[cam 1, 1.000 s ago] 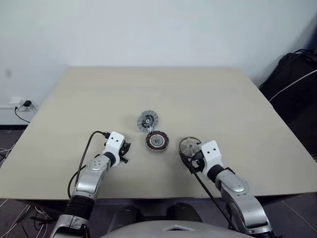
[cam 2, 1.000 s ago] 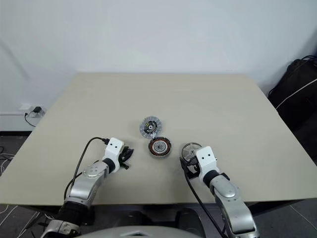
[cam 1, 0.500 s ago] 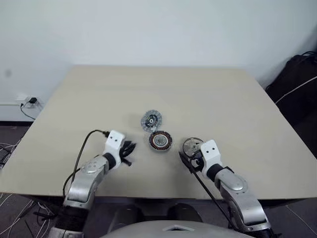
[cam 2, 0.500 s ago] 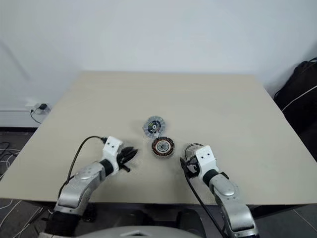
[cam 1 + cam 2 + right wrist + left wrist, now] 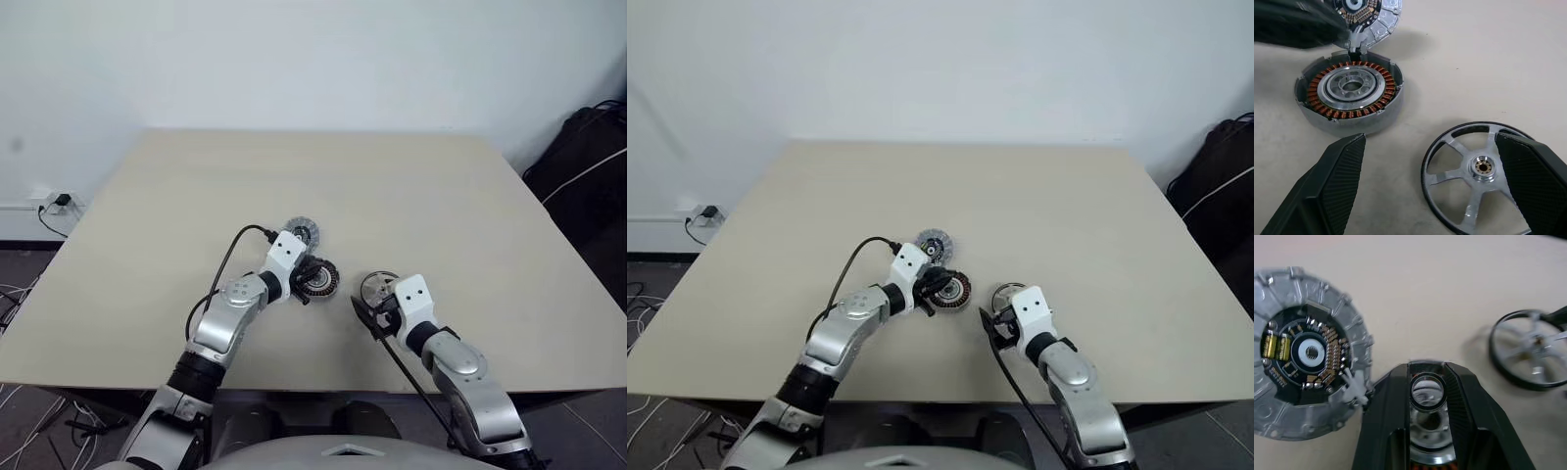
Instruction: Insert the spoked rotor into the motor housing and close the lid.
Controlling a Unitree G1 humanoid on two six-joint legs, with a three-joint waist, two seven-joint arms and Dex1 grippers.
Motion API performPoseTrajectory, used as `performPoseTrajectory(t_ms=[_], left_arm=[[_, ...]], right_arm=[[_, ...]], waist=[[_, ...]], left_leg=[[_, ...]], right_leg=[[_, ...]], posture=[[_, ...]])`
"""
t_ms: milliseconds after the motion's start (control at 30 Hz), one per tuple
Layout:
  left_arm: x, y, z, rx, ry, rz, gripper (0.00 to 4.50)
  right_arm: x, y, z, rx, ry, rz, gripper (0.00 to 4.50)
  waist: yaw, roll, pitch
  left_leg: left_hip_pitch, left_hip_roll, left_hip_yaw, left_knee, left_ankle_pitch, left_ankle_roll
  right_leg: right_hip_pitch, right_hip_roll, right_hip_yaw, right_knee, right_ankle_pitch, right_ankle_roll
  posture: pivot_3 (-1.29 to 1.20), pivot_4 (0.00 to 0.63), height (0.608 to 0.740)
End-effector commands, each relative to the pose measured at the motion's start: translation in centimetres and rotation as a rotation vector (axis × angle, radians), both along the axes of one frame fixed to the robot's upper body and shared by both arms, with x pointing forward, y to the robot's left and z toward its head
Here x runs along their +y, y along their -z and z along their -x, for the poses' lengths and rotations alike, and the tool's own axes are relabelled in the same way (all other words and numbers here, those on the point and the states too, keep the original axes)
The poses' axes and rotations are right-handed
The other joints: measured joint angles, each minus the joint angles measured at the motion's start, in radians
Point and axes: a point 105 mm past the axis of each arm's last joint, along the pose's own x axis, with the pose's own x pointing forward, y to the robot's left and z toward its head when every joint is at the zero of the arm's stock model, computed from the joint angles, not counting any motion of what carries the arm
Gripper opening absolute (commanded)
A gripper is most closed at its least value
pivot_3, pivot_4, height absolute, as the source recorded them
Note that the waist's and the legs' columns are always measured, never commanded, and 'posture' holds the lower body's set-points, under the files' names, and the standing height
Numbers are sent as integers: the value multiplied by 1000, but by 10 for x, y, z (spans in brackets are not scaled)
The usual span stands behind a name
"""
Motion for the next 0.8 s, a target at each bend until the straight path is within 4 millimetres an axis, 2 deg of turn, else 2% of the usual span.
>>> performPoseTrajectory(t_ms=[33, 267, 800], left_arm=[[-8, -9, -7, -58, 18, 0, 671], [-12, 4, -7, -21, 34, -14, 671], [-19, 16, -4, 23, 46, -15, 671]], right_arm=[[-2, -17, -4, -73, 17, -9, 4500], [-3, -16, -1, -71, 27, 0, 4500], [-3, -16, -1, -71, 33, 5, 4500]], waist=[[0, 0, 0], [0, 0, 0], [0, 0, 0]], left_leg=[[0, 0, 0, 0, 0, 0], [0, 0, 0, 0, 0, 1], [0, 0, 0, 1, -1, 1]], right_leg=[[0, 0, 0, 0, 0, 0], [0, 0, 0, 0, 0, 0], [0, -1, 0, 0, 0, 0]], posture=[[0, 0, 740], [0, 0, 740], [0, 0, 740]])
